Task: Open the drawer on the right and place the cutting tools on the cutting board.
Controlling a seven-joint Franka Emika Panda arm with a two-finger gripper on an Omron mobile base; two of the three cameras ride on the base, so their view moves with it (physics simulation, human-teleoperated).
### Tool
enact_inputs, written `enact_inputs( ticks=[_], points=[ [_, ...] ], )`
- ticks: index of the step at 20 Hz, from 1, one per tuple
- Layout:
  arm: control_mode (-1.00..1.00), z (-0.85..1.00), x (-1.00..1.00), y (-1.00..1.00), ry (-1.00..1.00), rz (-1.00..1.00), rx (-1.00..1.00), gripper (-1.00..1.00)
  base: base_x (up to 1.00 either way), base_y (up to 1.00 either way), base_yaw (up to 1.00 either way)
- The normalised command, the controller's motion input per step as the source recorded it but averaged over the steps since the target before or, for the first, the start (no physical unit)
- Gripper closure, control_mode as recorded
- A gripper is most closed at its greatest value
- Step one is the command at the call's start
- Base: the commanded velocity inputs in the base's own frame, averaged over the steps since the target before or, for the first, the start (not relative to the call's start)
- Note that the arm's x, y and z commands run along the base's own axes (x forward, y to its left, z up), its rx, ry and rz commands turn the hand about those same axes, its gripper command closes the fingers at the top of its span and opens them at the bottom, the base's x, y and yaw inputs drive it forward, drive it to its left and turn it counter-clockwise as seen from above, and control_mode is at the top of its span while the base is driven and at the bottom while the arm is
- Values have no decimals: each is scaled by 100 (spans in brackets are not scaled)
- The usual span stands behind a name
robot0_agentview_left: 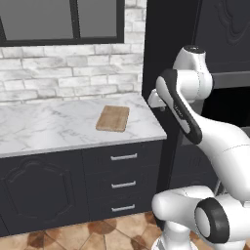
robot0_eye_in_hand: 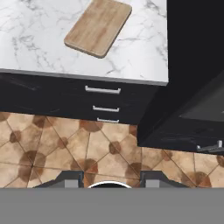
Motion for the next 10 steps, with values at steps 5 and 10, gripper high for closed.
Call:
enact_inputs(
  ticks=[5,10],
  points=[
    [-100,-3,-15,-27,0,-3,3,-100,0,0,0],
    [-100,-24,-21,-63,0,-13,5,-100,0,0,0]
  ],
)
